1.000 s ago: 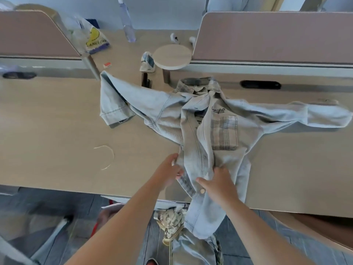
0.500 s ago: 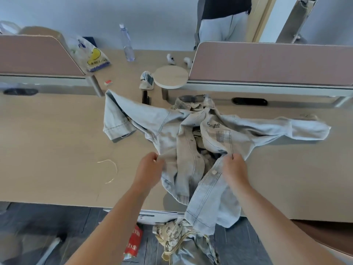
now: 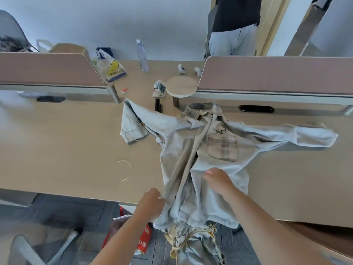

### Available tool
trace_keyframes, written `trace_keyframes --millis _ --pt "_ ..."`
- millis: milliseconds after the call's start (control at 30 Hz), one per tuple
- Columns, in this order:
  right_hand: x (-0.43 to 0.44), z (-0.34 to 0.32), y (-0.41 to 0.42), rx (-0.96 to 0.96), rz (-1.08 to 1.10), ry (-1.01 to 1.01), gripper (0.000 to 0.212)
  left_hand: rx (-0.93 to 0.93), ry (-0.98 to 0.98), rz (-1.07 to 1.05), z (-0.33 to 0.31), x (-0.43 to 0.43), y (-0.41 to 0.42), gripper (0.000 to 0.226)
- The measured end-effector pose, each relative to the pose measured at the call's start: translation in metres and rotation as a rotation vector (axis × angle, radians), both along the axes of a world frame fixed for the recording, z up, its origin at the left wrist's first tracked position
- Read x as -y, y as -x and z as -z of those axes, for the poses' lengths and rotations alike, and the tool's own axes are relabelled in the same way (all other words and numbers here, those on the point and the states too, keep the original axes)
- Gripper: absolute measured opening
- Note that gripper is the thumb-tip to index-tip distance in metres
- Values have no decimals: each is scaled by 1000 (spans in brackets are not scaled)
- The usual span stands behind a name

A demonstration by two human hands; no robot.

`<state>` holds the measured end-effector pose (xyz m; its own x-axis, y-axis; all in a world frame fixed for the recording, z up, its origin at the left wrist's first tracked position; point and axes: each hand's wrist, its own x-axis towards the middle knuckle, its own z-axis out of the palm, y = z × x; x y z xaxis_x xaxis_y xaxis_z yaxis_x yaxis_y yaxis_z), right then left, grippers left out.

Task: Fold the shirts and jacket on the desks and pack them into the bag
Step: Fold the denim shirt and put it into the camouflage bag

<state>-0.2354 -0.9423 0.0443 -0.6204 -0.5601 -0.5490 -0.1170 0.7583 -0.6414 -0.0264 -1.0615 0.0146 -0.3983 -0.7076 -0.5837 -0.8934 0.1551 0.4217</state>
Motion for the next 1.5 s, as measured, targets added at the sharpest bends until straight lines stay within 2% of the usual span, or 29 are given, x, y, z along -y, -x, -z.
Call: trace_keyframes --millis 100,200,333,367,400,433,467,533,600,667,700,767,800,900,1000,1067,1167,1233,1300,1333,1400,1500 --pt "-28 25 -11 12 2 -45 25 -166 -58 108 7 -12 19 23" --pt "-40 43 -9 -45 15 -12 15 -298 -161 150 8 -16 40 31" --pt "-48 70 -2 41 74 -64 36 -250 -223 191 21 -13 71 44" --pt "-53 75 -2 0 84 -48 28 -230 -225 192 27 -13 78 46" --pt "-57 77 -1 -103 95 -114 17 -210 -221 208 34 -13 83 47" --pt "-61 77 1 -200 104 -211 24 -196 -213 233 39 -14 87 48" --pt "-65 80 4 -214 133 -262 32 -183 -200 263 43 -14 91 47" --pt "-73 83 11 -134 111 -215 30 -171 -142 304 46 -15 97 42" --pt "-79 92 14 -90 186 -187 26 -205 -100 292 44 -19 102 38" --pt "-83 92 17 -116 212 -183 49 -255 -109 251 36 -24 105 37" --pt "-87 94 20 -71 251 -160 48 -280 -116 230 30 -28 107 35" --pt "-94 86 23 36 290 -120 22 -331 -151 174 18 -36 111 30" --pt "-98 87 27 55 309 -107 27 -358 -173 134 12 -40 114 27" --pt "-110 75 39 -14 475 11 27 -376 -160 99 -3 -48 121 23" --pt "-123 56 51 -138 581 68 21 -331 -106 106 -11 -50 127 31" --pt "-137 48 61 -165 641 53 27 -334 -106 98 -12 -53 132 27" --pt "-159 46 71 -119 675 -87 44 -304 -85 78 -15 -66 141 22" --pt "-165 45 73 -114 616 -253 58 -309 -82 41 -18 -76 146 19" --pt "-167 43 71 -150 459 -426 66 -285 -57 59 -19 -87 147 33" --pt "-167 43 68 -163 413 -465 67 -283 -29 97 -19 -92 145 31" --pt "-166 45 63 -233 335 -441 62 -275 14 148 -22 -97 142 19" --pt "-154 50 54 -370 198 -197 35 -190 37 148 -17 -92 134 21"
